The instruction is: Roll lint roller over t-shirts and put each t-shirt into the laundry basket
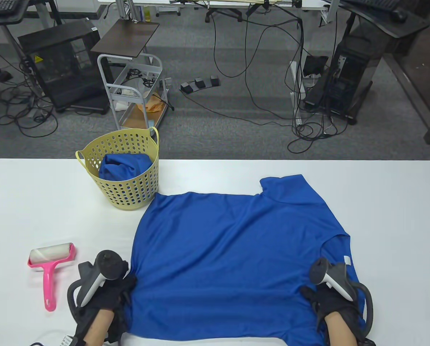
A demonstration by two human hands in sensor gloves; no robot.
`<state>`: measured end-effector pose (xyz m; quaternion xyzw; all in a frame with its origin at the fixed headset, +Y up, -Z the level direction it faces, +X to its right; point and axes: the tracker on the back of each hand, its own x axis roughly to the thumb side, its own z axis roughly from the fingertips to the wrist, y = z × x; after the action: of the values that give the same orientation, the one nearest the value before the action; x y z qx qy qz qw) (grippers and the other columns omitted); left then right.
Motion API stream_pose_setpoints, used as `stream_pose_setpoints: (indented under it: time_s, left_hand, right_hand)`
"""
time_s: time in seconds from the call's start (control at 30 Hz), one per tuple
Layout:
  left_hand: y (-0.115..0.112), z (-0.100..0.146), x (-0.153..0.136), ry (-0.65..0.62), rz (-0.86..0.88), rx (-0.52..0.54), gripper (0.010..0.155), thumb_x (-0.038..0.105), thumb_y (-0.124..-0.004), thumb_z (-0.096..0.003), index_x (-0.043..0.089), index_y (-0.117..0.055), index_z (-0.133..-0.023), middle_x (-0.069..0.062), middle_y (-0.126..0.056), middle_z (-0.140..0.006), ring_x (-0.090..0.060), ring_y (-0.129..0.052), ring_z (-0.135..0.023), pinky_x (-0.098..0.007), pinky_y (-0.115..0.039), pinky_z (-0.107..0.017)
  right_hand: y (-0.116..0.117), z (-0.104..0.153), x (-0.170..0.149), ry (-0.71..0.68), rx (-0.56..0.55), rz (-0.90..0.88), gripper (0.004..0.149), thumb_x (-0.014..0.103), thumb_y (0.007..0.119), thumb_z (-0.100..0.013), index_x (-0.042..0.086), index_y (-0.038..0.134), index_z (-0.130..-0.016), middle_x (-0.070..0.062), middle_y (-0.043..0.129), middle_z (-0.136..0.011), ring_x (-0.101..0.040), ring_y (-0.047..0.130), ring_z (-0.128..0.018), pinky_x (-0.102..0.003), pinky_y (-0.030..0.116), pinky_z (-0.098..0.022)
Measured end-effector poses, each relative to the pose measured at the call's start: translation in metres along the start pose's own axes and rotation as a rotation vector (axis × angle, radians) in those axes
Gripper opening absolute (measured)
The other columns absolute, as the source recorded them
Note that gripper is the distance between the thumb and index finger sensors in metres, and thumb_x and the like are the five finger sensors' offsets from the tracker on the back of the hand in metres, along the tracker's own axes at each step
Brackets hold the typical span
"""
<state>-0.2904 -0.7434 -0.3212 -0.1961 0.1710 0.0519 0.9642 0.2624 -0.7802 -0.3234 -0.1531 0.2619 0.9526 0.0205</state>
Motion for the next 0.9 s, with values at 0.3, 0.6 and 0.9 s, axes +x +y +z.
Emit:
stream_pose_setpoints:
  time_s: [0.3, 0.6, 0.9]
  left_hand:
    - [0.019, -0.004, 0.032, -0.085, -0.028, -0.037, 0.076, 0.05, -0.076, -0.0507, 0.033, -0.033, -0.111, -0.008, -0.039, -0.115, -0.03, -0.075, -0.098, -0.055, -0.062, -0.073]
    - [0.038, -0.082, 0.111, -0.306, -0.111, 0.052, 0.071, 0.039, -0.071, -0.0535, 0.039, -0.026, -0.109, 0.009, -0.021, -0.116, -0.021, -0.029, -0.113, -0.042, -0.039, -0.083]
    - [0.012, -0.091, 0.104, -0.26, -0.206, 0.0, 0.061, 0.044, -0.063, -0.0537, 0.037, -0.037, -0.108, 0.006, -0.038, -0.115, -0.025, -0.046, -0.109, -0.046, -0.05, -0.08]
  right_hand:
    - [0.0, 0.0, 0.0, 0.002, 0.0, 0.0, 0.079, 0.06, 0.048, -0.044, 0.026, 0.009, -0.103, -0.009, 0.004, -0.115, -0.042, 0.013, -0.103, -0.067, 0.032, -0.072]
    - [0.0, -0.001, -0.001, -0.005, 0.016, -0.008, 0.079, 0.06, 0.049, -0.045, 0.025, 0.008, -0.103, -0.009, 0.003, -0.114, -0.043, 0.012, -0.103, -0.068, 0.031, -0.071]
    - [-0.001, -0.006, -0.006, -0.025, 0.044, -0.051, 0.082, 0.061, 0.051, -0.044, 0.026, 0.006, -0.103, -0.009, -0.001, -0.113, -0.042, 0.007, -0.102, -0.068, 0.026, -0.071]
